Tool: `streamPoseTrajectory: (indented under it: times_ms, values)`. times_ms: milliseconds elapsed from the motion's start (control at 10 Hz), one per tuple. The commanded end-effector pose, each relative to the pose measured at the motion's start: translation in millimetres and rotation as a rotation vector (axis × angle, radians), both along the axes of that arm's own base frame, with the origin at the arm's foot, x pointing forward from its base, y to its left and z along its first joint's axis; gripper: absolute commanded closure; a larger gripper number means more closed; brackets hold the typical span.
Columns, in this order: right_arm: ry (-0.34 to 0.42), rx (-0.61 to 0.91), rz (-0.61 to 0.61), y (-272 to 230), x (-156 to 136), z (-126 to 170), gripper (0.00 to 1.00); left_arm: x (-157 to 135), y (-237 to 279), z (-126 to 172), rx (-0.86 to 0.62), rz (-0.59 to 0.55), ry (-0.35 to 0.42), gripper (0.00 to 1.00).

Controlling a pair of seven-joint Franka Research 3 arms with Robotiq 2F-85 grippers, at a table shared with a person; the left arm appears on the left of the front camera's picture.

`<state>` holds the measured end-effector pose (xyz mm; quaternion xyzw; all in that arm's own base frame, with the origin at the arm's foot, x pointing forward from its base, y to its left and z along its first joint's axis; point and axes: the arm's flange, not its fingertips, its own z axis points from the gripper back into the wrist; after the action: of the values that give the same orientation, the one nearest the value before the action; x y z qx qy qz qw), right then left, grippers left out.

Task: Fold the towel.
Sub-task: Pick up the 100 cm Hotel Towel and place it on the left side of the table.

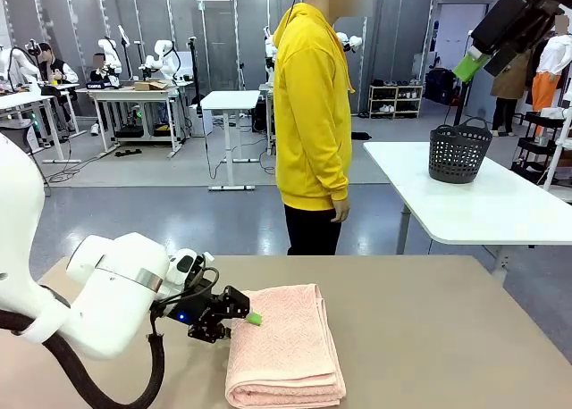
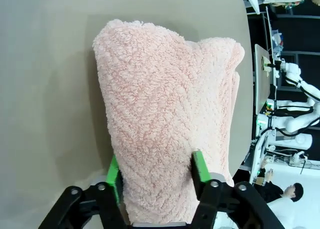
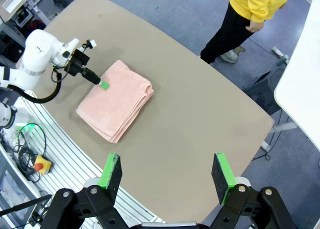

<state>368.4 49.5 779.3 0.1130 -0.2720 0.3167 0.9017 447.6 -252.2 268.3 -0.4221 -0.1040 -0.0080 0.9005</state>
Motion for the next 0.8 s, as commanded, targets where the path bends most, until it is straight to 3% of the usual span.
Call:
streamPoseTrajectory:
  times_ms: [0,100,300,700]
  values:
    - [0.013,-0.002,-0.006,-1,-1,2,0.09,2,1,-1,-0.046,-0.009,-0.034,1.0]
    - [0.013,-0.002,-0.006,-1,-1,2,0.09,2,4,1,-0.041,-0.007,-0.035,0.81]
    - [0.013,-0.002,-0.006,-1,-1,2,0.09,2,8,4,-0.049,-0.007,-0.041,1.0]
    - [0.013,-0.002,-0.006,-1,-1,2,0.09,-2,10,12,-0.07,-0.031,-0.047,1.0]
